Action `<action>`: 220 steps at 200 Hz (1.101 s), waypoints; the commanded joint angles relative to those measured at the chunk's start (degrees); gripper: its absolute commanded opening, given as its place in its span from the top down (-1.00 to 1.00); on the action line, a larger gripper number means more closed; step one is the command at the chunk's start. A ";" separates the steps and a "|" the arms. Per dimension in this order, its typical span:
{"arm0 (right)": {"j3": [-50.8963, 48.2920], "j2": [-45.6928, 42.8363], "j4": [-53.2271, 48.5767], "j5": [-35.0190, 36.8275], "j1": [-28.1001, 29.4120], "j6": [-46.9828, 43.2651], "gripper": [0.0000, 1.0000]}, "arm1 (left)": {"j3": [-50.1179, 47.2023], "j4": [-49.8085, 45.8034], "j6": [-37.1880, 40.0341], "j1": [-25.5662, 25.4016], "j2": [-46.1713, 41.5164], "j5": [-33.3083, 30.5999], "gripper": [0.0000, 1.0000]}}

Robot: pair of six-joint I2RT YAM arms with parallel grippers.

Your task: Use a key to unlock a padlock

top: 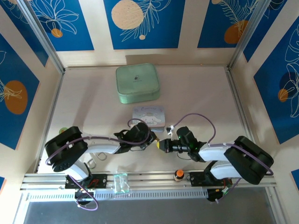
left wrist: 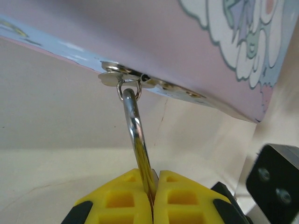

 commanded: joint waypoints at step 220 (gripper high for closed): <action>7.38 -4.90 -23.46 -2.09 -5.51 -2.00 0.36 | -0.61 -12.35 11.63 0.25 3.66 -3.54 0.73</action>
